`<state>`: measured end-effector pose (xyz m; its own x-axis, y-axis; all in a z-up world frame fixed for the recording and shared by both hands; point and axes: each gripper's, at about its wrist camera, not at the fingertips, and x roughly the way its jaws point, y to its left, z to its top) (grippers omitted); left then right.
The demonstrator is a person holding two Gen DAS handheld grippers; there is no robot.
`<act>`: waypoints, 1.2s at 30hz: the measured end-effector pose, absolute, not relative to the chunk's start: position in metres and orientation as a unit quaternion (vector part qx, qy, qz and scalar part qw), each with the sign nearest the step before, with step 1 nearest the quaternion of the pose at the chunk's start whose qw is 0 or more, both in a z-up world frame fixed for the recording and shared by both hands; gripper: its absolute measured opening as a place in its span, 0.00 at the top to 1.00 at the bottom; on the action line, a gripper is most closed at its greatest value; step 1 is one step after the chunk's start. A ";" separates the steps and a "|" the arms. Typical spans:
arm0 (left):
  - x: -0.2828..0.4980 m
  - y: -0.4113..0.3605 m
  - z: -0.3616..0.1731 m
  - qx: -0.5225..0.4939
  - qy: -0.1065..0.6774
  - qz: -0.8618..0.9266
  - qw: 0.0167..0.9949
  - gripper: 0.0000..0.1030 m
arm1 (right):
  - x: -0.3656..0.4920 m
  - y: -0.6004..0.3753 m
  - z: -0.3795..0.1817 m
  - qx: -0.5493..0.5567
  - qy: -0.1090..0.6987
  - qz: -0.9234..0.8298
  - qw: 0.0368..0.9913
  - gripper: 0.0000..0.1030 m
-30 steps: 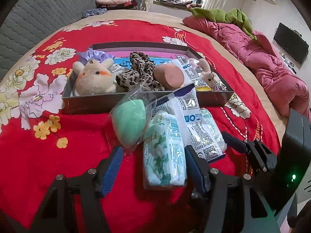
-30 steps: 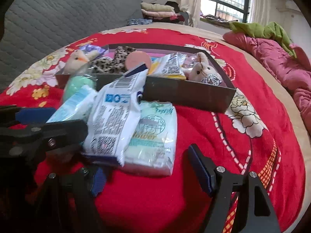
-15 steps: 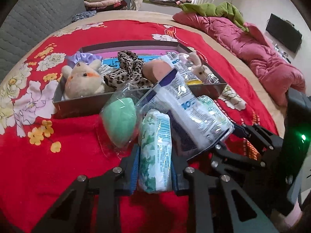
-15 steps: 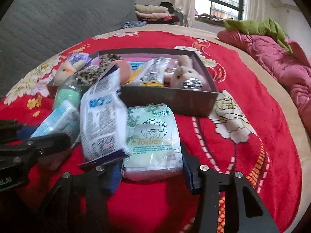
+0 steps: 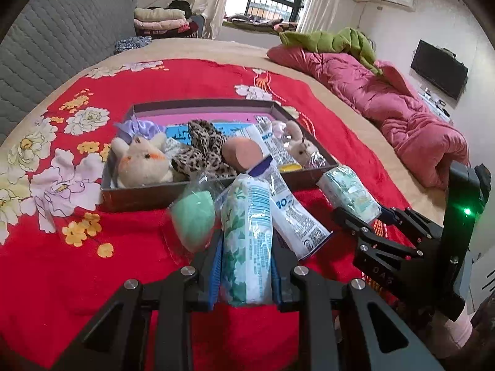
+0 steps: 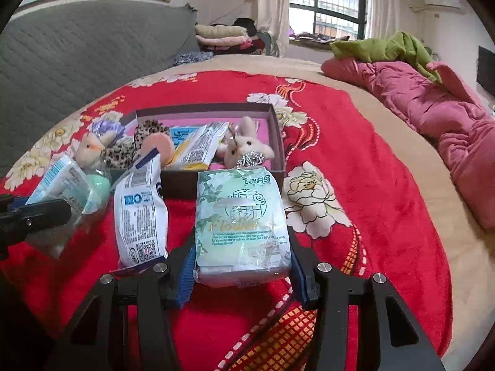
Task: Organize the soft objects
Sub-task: 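Grasp the white-green wrapped roll with the left tool while the right tool grasps the Flower wipes packet, then lift and carry the wrapped roll and Flower packet over the box with both tools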
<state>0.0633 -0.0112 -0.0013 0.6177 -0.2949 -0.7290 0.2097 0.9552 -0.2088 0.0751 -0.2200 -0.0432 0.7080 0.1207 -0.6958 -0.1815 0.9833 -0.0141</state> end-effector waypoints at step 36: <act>0.101 0.052 0.037 -0.110 0.328 -0.096 0.933 0.75 | 0.079 -0.201 0.032 -0.045 0.293 0.089 0.951 0.50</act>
<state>0.1007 0.0519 0.0373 0.7660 -0.2508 -0.5919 0.1067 0.9576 -0.2677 0.0791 -0.2007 0.0320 0.8122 0.1436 -0.5654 -0.1960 0.9801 -0.0326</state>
